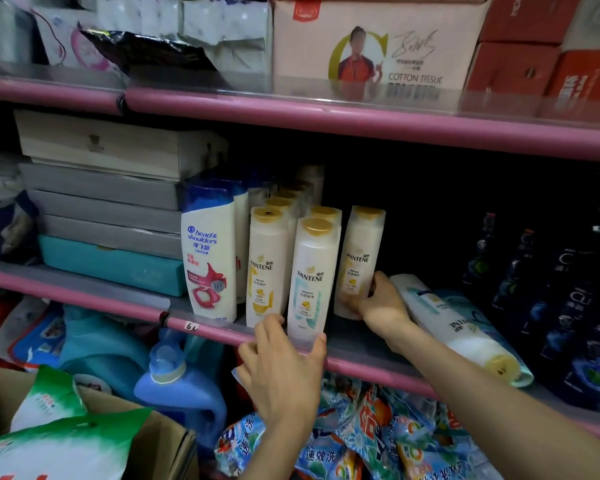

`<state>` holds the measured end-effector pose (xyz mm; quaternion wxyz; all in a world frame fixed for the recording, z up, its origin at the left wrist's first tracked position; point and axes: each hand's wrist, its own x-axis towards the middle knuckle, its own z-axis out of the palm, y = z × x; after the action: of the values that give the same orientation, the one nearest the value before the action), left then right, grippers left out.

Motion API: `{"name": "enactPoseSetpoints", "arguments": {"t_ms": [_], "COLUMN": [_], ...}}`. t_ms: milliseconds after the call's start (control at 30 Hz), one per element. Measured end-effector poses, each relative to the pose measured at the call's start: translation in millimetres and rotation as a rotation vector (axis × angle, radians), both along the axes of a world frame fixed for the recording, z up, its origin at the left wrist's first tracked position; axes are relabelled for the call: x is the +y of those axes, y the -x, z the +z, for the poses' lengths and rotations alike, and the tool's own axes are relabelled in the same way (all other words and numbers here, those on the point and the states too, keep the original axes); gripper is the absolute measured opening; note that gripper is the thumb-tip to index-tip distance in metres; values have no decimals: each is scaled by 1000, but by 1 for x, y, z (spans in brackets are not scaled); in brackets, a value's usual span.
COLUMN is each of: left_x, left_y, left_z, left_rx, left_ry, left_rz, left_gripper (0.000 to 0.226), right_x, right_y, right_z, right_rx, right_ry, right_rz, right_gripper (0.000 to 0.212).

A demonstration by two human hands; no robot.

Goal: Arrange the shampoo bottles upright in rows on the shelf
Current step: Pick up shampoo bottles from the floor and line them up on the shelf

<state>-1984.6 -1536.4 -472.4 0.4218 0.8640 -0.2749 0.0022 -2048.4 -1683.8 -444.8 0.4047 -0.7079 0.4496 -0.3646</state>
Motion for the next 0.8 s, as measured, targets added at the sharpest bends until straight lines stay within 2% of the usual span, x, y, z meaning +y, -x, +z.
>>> {"name": "enactPoseSetpoints", "arguments": {"t_ms": [167, 367, 667, 800], "left_x": [-10, -18, -22, -21], "left_y": [4, 13, 12, 11], "left_z": [3, 4, 0, -1], "left_rx": [-104, -101, -92, -84], "left_ry": [-92, -13, -18, 40], "left_rz": [45, 89, 105, 75], "left_gripper": [64, 70, 56, 54], "right_x": [-10, -10, -15, -16], "right_y": [-19, -25, -29, -30], "right_z": [-8, -25, -28, -28], "right_rx": [45, 116, 190, 223], "right_ry": [-9, 43, 102, 108], "right_rz": [32, 65, 87, 105], "right_gripper": [34, 26, 26, 26]}}
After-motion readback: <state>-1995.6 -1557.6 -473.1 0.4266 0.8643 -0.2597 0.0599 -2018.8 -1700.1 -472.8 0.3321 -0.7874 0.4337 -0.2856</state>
